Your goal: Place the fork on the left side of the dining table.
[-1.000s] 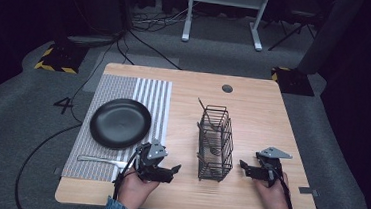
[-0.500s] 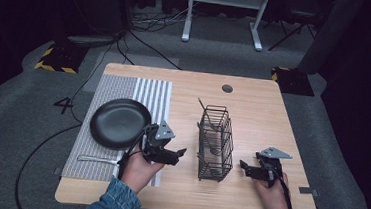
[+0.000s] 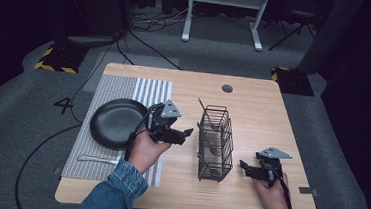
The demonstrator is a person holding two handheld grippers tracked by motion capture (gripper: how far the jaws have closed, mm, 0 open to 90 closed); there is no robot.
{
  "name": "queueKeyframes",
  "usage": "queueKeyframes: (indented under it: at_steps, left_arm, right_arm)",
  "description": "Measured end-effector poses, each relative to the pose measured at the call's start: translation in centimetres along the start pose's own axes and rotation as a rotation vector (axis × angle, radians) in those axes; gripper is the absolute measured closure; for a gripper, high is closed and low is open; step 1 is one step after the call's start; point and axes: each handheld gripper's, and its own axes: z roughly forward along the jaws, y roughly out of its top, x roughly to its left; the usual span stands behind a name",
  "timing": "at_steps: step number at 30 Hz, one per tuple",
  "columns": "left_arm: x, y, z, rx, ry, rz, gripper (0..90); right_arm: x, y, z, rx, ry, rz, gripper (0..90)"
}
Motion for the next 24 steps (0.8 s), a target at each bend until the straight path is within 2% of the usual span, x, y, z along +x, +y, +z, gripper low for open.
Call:
queueKeyframes:
  at_steps: [4,8,14,19,24]
  left_arm:
    - [0.4,1.1,0.2,-0.015,-0.012,-0.002,22.3]
    - [1.1,2.1,0.5,-0.027,-0.027,-0.025,22.8]
    - [1.7,3.5,0.7,-0.037,-0.012,-0.011,23.9]
    - [2.8,4.3,1.2,-0.045,-0.014,-0.041,25.0]
    - [2.9,5.0,1.9,-0.045,-0.017,-0.034,26.7]
  right_arm:
    - [0.0,0.0,0.0,0.000,0.000,0.000,22.7]
    - [0.0,0.0,0.0,0.000,0.000,0.000,22.7]
    - [0.0,0.0,0.0,0.000,0.000,0.000,22.6]
    - [0.0,0.0,0.0,0.000,0.000,0.000,22.7]
    - [0.0,0.0,0.0,0.000,0.000,0.000,22.7]
